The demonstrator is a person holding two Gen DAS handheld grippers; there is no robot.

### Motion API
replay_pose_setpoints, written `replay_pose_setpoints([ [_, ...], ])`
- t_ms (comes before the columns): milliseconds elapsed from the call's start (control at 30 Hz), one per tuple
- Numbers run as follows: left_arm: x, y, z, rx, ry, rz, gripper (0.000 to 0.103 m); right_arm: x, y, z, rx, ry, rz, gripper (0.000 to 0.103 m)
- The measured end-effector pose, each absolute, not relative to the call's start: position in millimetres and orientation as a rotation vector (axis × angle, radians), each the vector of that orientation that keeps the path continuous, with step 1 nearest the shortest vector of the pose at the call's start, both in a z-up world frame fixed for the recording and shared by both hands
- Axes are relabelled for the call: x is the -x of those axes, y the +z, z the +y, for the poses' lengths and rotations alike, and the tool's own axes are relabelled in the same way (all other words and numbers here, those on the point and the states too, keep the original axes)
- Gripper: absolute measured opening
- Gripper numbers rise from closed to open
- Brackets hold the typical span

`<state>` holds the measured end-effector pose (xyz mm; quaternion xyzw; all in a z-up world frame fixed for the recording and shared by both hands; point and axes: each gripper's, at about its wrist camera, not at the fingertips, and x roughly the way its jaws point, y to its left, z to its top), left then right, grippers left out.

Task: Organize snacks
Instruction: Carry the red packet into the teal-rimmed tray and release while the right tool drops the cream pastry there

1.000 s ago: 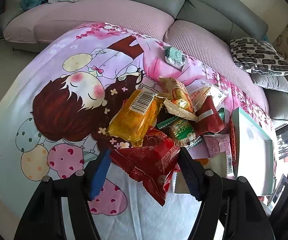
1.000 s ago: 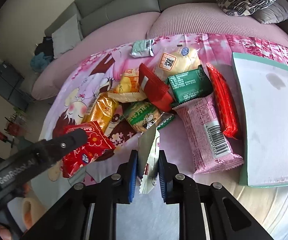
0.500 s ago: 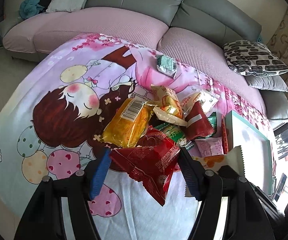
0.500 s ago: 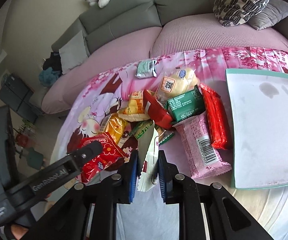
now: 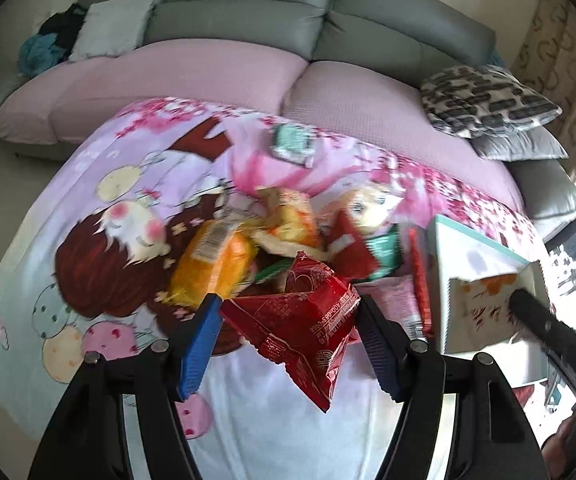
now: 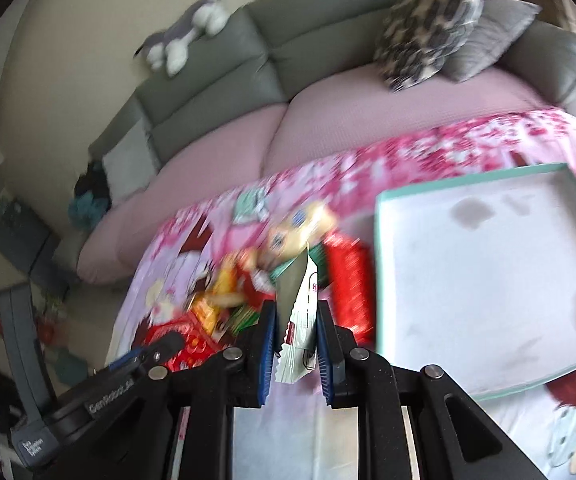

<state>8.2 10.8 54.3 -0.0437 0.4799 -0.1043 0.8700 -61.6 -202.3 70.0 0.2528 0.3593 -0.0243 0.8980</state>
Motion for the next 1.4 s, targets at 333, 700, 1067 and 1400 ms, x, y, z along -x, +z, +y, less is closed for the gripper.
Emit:
replay_pose_setpoints([
  [333,-16,76,-86,-0.065,-0.404,0.967,0.069,71,69,-291,-0.652,-0.230,0.639,0.020],
  [700,-51,46,-181,-0.154,-0.501,0.988,0.069,70,40,-354,-0.697,-0.368,0.607,0.020],
  [1067,-69,14,-223,-0.197,-0.517,1.023,0.070,58,14,-374,-0.712,-0.390,0.658,0.020],
  [1400,-67,11,-226,-0.227,-0.491,1.027,0.086,65,15,-380,-0.663,-0.488,0.708,0.048],
])
